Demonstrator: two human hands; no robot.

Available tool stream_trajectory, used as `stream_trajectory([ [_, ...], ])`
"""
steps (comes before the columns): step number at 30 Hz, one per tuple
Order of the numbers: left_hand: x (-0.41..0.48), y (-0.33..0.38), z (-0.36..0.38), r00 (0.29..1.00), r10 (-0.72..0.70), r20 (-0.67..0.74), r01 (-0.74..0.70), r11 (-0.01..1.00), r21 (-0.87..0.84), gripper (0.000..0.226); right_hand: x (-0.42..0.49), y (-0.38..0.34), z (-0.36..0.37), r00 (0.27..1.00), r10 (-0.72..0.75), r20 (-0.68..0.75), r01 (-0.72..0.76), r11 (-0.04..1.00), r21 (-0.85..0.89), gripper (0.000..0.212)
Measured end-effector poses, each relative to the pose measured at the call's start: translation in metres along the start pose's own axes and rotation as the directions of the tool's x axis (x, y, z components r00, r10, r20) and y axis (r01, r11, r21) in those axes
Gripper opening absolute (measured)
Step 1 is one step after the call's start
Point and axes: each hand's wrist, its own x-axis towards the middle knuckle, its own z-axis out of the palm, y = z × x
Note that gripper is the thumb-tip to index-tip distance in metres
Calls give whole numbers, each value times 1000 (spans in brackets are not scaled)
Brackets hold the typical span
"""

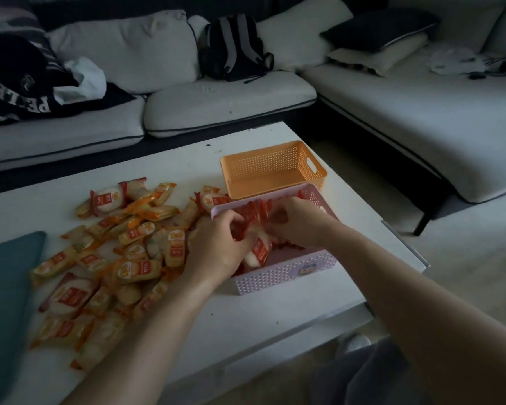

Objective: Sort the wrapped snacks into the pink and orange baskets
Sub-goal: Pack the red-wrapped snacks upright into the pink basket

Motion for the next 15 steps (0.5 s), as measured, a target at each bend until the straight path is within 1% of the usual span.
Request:
stream_trajectory([
  [1,-2,2,1,999,-9,-43,12,998,61,26,1,0,2,999,37,12,-37,998,42,21],
  [2,-4,6,3,998,-1,-70,10,992,128,25,1,-1,6,996,65,61,-71,993,93,23],
  [4,-8,15,7,998,17,-56,-3,969,247,24,-1,-9,13,978,77,193,-100,989,111,21],
  [5,-9,18,9,999,9,-34,1,959,283,24,-1,-12,16,971,87,221,-114,988,109,19],
  [7,-9,17,8,999,-43,0,41,960,276,25,-4,-16,19,961,111,252,-159,971,177,21],
  [9,-8,10,5,998,-61,34,51,964,260,24,-8,-18,19,951,99,293,-160,968,195,25],
  [11,-9,3,1,997,-44,69,19,944,329,17,-11,-19,20,957,74,279,-112,986,123,27],
  [13,-11,-3,0,997,-29,74,1,936,352,13,-10,-24,20,967,31,254,-25,999,-27,28],
  [15,-13,-4,-2,997,-10,78,-16,944,329,11,-9,-30,23,948,18,317,36,986,-163,26],
])
